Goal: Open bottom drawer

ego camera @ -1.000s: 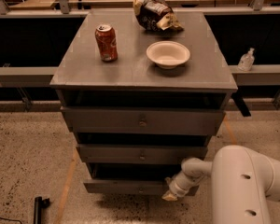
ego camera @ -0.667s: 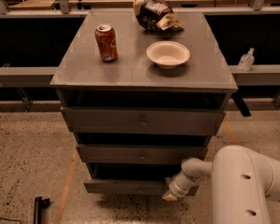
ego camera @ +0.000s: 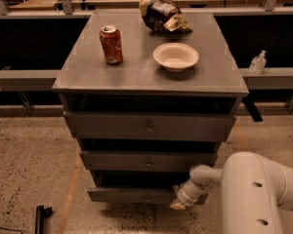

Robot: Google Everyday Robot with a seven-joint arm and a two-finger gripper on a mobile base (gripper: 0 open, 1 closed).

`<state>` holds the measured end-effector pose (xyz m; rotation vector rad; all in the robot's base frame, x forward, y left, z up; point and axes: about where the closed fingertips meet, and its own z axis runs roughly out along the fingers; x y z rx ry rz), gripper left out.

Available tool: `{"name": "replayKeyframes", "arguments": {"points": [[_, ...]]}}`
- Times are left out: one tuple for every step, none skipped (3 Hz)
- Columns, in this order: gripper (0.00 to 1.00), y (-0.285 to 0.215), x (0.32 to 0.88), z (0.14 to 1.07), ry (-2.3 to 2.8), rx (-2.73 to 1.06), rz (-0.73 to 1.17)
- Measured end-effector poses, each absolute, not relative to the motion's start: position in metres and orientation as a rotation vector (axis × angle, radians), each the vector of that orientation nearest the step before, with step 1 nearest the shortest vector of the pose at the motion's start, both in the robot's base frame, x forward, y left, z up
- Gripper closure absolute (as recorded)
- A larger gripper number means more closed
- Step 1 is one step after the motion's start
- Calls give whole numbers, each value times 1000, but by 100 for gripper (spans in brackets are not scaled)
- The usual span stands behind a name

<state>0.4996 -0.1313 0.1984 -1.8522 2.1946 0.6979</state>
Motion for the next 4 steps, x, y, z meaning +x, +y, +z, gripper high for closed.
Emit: {"name": "replayKeyframes", "arguments": {"points": [[36,-131,500,198,2195,-1852,698],[12,-131,499,198,2195,-1852,698],[2,-131,499,198,2195,-1852,698],[25,-131,499,198,2195,-1852,698]]}}
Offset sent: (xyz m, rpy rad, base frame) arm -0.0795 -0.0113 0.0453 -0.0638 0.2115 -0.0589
